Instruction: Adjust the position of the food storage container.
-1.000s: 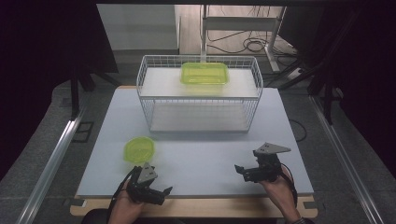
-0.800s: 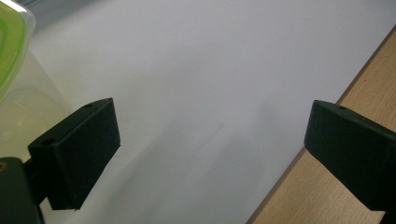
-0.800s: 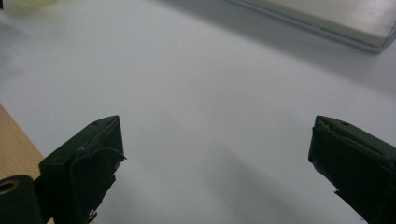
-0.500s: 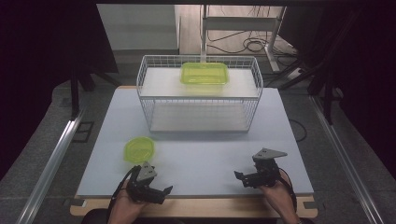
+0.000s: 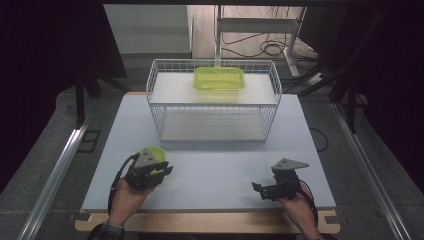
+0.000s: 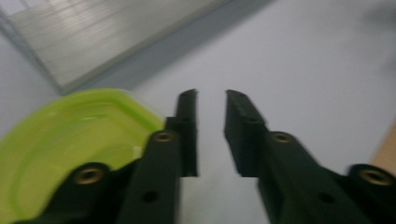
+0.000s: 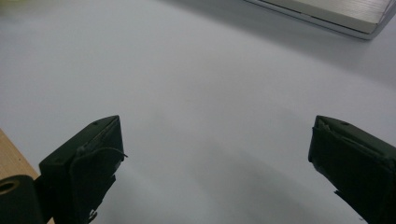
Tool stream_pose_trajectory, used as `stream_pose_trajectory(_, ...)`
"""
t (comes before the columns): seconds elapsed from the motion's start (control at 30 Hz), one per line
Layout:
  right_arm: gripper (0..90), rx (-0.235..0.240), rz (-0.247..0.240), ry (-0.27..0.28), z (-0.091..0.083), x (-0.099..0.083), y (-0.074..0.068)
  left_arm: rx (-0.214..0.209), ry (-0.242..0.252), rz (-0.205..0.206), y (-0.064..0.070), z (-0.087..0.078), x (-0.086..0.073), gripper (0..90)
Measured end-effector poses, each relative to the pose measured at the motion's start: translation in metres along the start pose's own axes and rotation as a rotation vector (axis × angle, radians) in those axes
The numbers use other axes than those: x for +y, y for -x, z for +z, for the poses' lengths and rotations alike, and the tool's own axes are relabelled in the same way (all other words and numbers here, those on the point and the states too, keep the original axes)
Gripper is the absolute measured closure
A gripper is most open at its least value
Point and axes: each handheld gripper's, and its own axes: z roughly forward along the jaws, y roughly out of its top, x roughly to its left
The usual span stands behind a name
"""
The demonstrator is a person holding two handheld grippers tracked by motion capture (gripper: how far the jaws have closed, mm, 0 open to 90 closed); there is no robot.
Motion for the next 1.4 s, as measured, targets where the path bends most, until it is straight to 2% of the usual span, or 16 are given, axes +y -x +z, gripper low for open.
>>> stream_pose_trajectory(0.1,3.6,-0.003,-0.001,0.002,0.000,0.000,0.001,0.024,-0.006,-0.031,-0.018,0.001,0.003,89.6)
stream_pose_trajectory(0.23,3.7,-0.001,0.008,0.000,0.001,-0.001,0.002,0.061,0.011,-0.051,-0.033,-0.005,0.004,89.7)
stream_pose_trajectory(0.33,3.7,0.007,0.003,-0.001,0.001,-0.002,0.002,0.117,0.024,-0.079,-0.048,-0.011,0.002,89.7)
stream_pose_trajectory(0.5,3.7,0.009,0.003,-0.003,0.002,-0.002,0.002,0.199,0.034,-0.142,-0.074,-0.019,-0.007,89.6)
stream_pose_trajectory(0.67,3.9,0.011,0.004,-0.011,0.003,-0.003,0.002,0.252,0.033,-0.195,-0.094,-0.020,-0.020,89.7)
stream_pose_trajectory(0.83,4.0,0.012,-0.001,-0.017,0.004,-0.003,0.002,0.273,-0.010,-0.216,-0.101,-0.010,-0.032,89.7)
stream_pose_trajectory(0.97,4.0,0.014,-0.003,-0.022,0.005,-0.003,0.001,0.268,-0.033,-0.217,-0.100,-0.005,-0.037,89.7)
stream_pose_trajectory(1.3,4.0,0.020,-0.004,-0.035,0.006,-0.004,0.000,0.270,-0.032,-0.203,-0.084,-0.004,-0.038,89.7)
stream_pose_trajectory(1.4,4.0,0.021,-0.007,-0.036,0.007,-0.004,0.000,0.244,-0.023,-0.211,-0.081,-0.004,-0.037,89.6)
